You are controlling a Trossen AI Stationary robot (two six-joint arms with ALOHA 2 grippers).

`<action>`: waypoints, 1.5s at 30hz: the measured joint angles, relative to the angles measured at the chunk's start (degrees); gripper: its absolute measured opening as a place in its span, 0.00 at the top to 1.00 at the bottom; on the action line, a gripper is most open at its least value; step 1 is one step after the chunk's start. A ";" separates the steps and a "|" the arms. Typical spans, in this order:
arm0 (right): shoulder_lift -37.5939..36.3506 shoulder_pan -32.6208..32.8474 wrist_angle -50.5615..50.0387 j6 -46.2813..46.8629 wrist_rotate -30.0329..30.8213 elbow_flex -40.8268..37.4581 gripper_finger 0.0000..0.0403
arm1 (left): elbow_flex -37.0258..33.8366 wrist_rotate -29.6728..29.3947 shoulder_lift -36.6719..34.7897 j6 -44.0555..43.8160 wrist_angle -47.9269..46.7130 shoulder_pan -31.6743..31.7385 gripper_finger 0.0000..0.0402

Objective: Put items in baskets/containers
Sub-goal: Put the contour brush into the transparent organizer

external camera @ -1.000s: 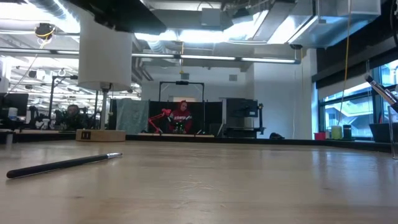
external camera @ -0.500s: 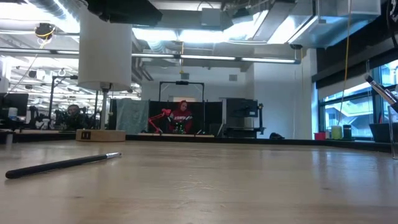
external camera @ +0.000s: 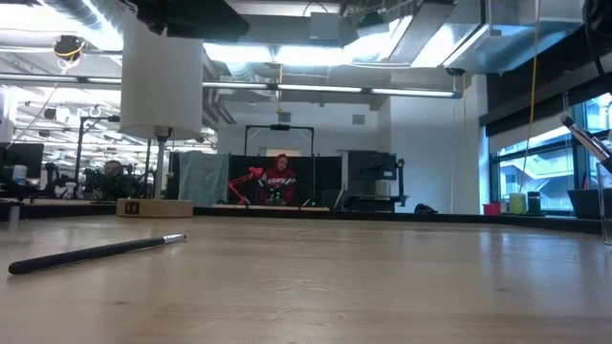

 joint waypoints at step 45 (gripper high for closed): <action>6.73 4.47 17.51 23.60 8.41 -27.32 0.69 | 0.00 -0.06 0.02 -1.46 -0.02 0.07 0.47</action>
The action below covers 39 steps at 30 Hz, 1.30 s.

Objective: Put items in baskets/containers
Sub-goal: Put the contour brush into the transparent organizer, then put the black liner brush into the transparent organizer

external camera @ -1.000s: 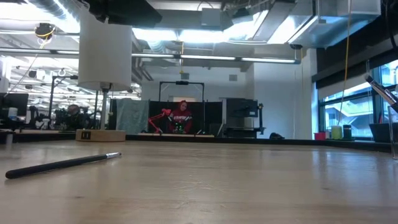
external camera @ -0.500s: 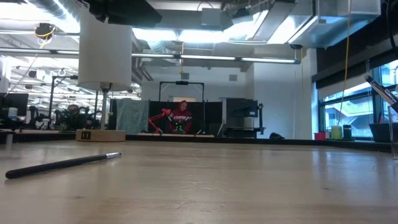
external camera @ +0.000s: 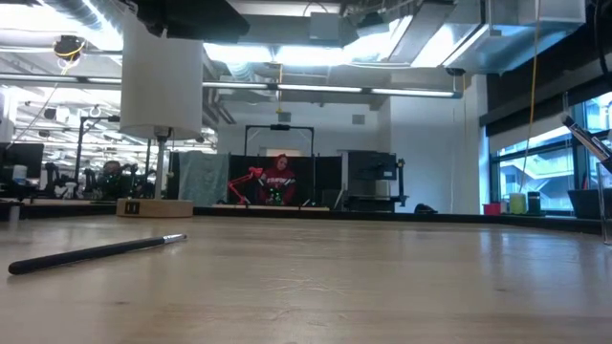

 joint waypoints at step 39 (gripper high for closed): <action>2.32 -22.12 -25.63 -6.47 -5.19 25.34 0.81 | 13.38 50.66 24.90 -56.66 -33.57 9.88 0.70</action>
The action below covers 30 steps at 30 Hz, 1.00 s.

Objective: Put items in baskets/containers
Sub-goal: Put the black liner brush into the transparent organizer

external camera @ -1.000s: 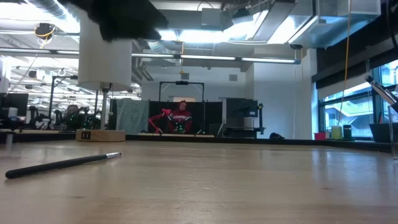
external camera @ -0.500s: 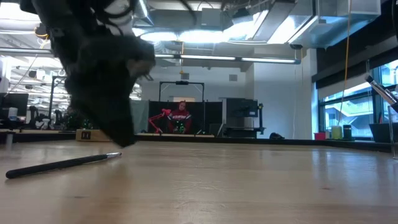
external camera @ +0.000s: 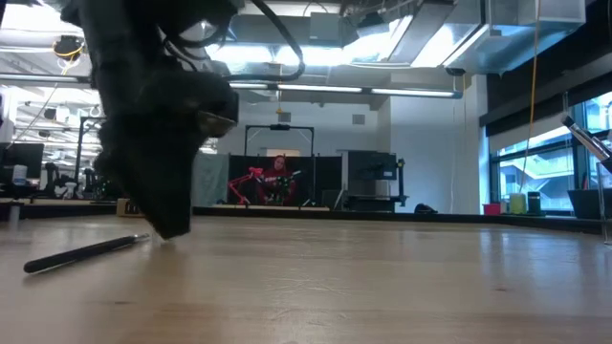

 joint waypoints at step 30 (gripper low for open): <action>8.44 0.07 0.30 1.99 -2.87 -0.07 0.82 | 8.33 0.83 2.39 -22.80 -17.70 -0.90 0.73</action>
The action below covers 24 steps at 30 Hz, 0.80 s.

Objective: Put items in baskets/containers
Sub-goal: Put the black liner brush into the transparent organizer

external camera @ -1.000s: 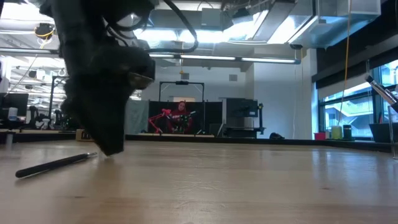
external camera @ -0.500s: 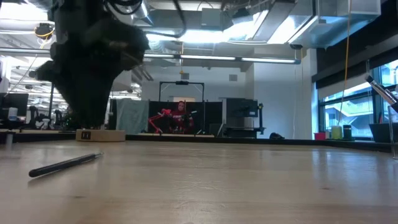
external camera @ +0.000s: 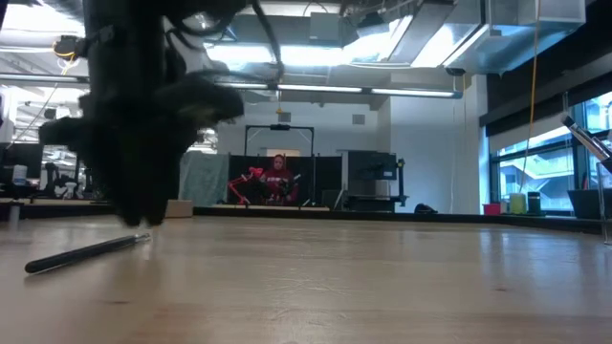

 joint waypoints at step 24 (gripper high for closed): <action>3.75 -0.08 5.39 1.03 6.21 -0.02 0.82 | 0.13 0.55 4.51 2.64 0.69 0.15 0.95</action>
